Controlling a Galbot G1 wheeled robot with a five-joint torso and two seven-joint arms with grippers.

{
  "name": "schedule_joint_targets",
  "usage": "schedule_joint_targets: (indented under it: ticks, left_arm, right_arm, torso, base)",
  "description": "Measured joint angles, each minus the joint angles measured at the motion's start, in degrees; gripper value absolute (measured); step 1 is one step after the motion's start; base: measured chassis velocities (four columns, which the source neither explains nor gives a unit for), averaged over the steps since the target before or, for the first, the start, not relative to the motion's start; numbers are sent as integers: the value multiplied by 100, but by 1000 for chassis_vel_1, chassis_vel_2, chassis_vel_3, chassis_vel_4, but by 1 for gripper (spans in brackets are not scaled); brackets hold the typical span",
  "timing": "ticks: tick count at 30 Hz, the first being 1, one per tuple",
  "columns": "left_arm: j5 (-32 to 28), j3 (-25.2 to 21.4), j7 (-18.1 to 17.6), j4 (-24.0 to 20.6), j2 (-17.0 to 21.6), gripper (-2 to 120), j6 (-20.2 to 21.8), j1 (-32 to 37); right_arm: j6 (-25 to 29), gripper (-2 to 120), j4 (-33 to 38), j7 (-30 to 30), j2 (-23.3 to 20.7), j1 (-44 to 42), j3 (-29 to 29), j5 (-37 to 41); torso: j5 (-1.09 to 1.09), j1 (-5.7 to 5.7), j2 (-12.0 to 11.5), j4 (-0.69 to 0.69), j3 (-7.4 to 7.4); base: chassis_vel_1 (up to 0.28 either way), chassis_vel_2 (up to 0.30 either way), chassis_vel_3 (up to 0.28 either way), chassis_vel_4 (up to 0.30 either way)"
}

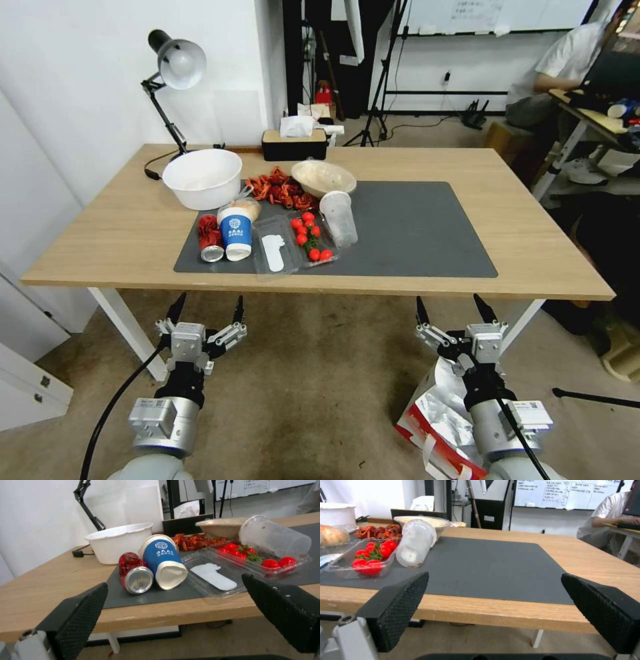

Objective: Pick up the food delivery bag from the floor and place it on the table.

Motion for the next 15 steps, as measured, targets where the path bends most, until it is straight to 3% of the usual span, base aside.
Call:
schedule_joint_targets:
  ticks: [15]
  left_arm:
    - [0, 0, 0, 0, 0, 100, 0, 0]
  right_arm:
    - [0, 100, 0, 0, 0, 0, 0, 0]
  torso:
    - [0, 0, 0, 0, 0]
  base:
    - [0, 0, 0, 0]
